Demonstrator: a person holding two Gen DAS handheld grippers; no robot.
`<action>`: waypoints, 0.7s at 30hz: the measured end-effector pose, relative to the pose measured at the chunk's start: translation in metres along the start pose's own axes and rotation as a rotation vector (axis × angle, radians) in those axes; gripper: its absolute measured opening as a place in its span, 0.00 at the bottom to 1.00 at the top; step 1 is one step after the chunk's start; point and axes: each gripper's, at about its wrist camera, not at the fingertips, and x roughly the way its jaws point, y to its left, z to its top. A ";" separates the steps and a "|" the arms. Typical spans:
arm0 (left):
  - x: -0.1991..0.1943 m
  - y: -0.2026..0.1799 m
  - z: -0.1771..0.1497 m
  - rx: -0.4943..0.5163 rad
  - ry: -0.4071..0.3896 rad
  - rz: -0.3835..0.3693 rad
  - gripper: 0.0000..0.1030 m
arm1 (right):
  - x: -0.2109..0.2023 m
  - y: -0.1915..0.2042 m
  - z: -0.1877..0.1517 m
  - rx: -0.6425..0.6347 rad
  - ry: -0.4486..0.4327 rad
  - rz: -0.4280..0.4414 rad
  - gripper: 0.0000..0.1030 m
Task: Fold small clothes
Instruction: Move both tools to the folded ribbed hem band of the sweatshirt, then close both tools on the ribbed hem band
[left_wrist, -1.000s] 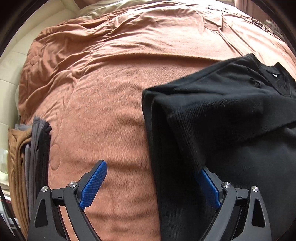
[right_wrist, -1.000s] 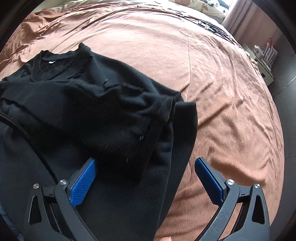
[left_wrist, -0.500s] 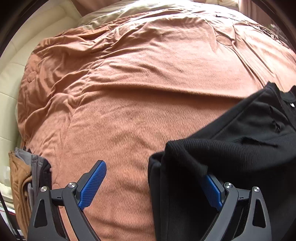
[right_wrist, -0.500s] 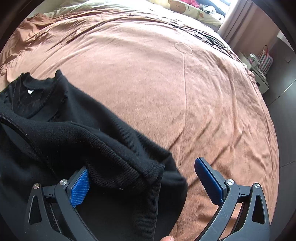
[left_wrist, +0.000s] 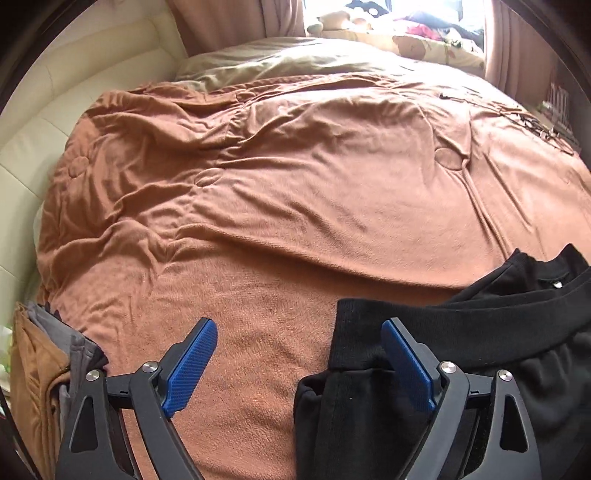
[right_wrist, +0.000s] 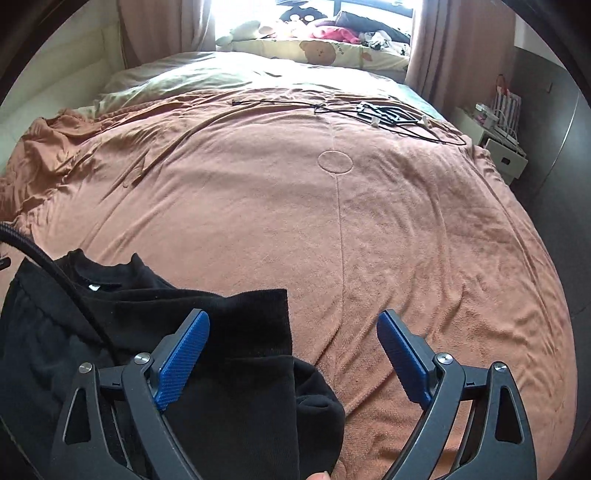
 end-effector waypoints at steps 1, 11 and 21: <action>-0.002 0.001 0.000 -0.008 -0.001 -0.027 0.84 | 0.002 -0.002 -0.003 -0.001 0.011 0.015 0.89; 0.029 -0.011 -0.010 0.010 0.102 -0.125 0.57 | 0.056 -0.024 -0.009 0.035 0.144 0.157 0.55; 0.066 -0.006 -0.005 -0.089 0.160 -0.261 0.36 | 0.092 -0.035 0.018 0.107 0.172 0.280 0.35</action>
